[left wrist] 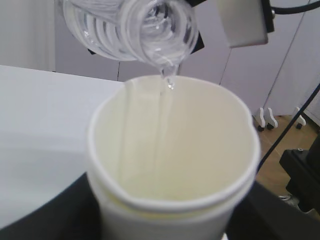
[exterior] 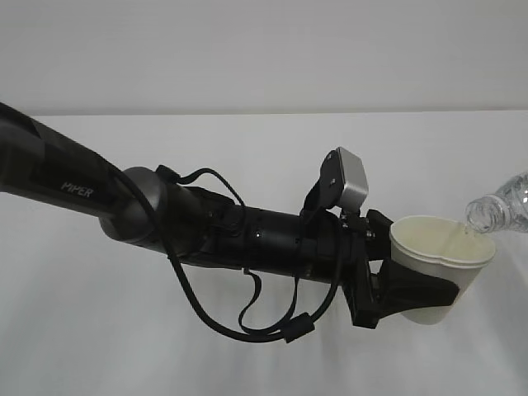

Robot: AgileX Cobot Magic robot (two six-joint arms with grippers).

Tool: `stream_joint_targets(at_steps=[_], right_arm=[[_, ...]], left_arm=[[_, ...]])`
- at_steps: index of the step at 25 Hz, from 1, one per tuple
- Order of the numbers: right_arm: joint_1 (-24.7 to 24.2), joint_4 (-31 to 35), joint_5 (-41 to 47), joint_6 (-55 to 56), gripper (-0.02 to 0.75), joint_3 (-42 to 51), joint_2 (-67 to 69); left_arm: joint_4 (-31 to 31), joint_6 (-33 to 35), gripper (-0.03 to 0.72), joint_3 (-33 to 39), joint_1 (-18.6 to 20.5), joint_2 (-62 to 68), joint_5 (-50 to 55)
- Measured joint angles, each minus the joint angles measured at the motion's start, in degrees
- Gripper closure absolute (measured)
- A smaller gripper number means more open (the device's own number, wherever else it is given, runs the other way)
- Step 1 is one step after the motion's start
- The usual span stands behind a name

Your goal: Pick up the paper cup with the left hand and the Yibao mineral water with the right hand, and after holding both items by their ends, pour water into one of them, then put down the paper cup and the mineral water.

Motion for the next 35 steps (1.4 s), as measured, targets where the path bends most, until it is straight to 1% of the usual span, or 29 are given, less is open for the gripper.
stream_joint_targets(at_steps=[10, 35], right_arm=[[0.0, 0.0, 0.07, 0.63, 0.282, 0.0, 0.0], [0.0, -2.92, 0.49, 1.21, 0.283, 0.0, 0.0]], left_arm=[[0.0, 0.0, 0.227, 0.0, 0.0, 0.0, 0.0], [0.0, 0.0, 0.227, 0.0, 0.0, 0.0, 0.0]])
